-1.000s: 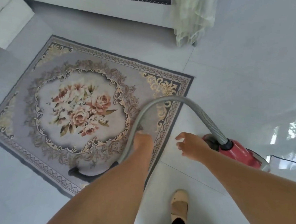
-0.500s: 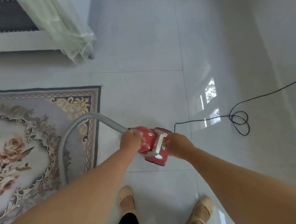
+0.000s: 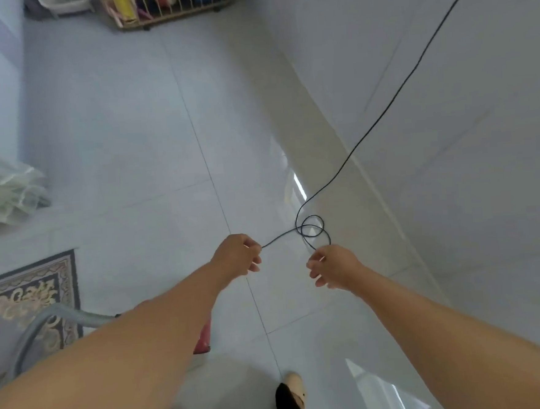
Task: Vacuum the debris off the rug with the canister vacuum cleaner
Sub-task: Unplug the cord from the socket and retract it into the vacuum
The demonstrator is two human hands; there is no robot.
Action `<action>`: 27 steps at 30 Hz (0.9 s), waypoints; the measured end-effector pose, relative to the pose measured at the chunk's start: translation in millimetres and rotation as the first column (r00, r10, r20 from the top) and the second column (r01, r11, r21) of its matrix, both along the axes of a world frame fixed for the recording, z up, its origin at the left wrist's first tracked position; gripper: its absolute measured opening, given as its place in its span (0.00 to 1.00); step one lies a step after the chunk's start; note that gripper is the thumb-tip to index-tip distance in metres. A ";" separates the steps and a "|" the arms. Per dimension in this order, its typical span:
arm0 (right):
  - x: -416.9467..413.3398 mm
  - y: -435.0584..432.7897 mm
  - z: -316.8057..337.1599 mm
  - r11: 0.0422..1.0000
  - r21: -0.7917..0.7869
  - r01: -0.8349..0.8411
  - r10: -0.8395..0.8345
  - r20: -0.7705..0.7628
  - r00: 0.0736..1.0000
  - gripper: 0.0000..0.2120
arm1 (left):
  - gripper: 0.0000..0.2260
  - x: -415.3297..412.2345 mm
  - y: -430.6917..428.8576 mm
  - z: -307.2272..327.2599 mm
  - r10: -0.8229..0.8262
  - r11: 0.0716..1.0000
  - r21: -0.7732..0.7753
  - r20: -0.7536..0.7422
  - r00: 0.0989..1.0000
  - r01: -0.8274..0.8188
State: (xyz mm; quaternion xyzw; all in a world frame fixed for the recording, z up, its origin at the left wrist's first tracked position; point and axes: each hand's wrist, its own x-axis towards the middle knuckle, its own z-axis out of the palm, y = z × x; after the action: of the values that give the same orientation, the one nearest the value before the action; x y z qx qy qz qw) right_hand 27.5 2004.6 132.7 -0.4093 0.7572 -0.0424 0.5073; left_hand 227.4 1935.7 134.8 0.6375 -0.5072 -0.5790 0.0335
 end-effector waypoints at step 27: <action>-335.5 -208.5 266.7 0.860 -0.265 0.437 -0.440 0.051 0.897 0.06 | 0.08 -386.1 -271.3 264.9 -0.426 0.875 -0.293 -0.087 0.900 0.386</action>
State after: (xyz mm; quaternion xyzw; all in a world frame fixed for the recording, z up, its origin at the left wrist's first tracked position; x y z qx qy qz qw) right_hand -308.0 1796.1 399.4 -0.2920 0.8202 -0.2568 0.4195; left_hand -158.7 1664.4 399.7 0.4610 -0.6997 -0.5447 0.0347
